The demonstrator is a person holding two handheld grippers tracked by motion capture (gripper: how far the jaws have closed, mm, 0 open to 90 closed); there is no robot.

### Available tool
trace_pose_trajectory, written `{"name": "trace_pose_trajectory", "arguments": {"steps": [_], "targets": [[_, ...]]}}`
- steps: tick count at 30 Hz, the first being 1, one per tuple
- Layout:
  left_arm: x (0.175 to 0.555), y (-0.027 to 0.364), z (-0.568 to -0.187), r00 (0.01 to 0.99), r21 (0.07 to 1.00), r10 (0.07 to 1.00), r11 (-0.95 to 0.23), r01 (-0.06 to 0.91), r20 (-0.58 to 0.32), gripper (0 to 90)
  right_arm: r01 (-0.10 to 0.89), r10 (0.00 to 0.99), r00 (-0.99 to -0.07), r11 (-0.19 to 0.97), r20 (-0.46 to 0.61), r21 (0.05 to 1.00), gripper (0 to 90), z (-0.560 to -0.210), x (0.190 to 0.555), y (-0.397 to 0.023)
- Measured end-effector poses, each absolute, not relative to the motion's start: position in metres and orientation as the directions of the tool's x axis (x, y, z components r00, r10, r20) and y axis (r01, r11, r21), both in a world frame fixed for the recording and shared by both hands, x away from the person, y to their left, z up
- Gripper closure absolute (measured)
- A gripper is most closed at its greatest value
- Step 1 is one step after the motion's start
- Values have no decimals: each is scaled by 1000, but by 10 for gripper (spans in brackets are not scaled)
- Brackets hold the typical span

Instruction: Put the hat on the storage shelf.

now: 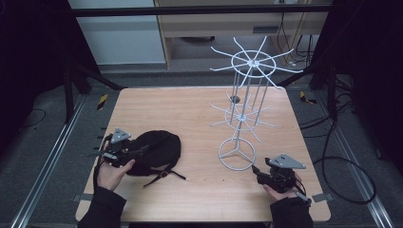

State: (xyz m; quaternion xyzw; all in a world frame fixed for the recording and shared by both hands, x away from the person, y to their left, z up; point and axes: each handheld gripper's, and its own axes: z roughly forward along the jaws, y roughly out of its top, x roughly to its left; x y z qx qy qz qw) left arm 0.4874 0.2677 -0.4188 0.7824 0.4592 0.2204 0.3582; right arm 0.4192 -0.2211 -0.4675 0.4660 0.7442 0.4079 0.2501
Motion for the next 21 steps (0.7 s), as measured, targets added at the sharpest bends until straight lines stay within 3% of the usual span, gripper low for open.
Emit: {"name": "trace_pose_trajectory", "arguments": {"steps": [10, 16, 21], "targets": [[500, 264, -440, 504, 684, 863, -388, 618, 34, 486, 505, 901, -433, 231, 12, 832, 409, -469, 422, -225], [504, 266, -445, 506, 666, 863, -367, 649, -18, 635, 505, 897, -441, 245, 4, 827, 412, -471, 423, -224], [505, 268, -448, 493, 658, 868, -335, 675, -64, 811, 507, 896, -444, 249, 2, 825, 416, -471, 423, -224]]}}
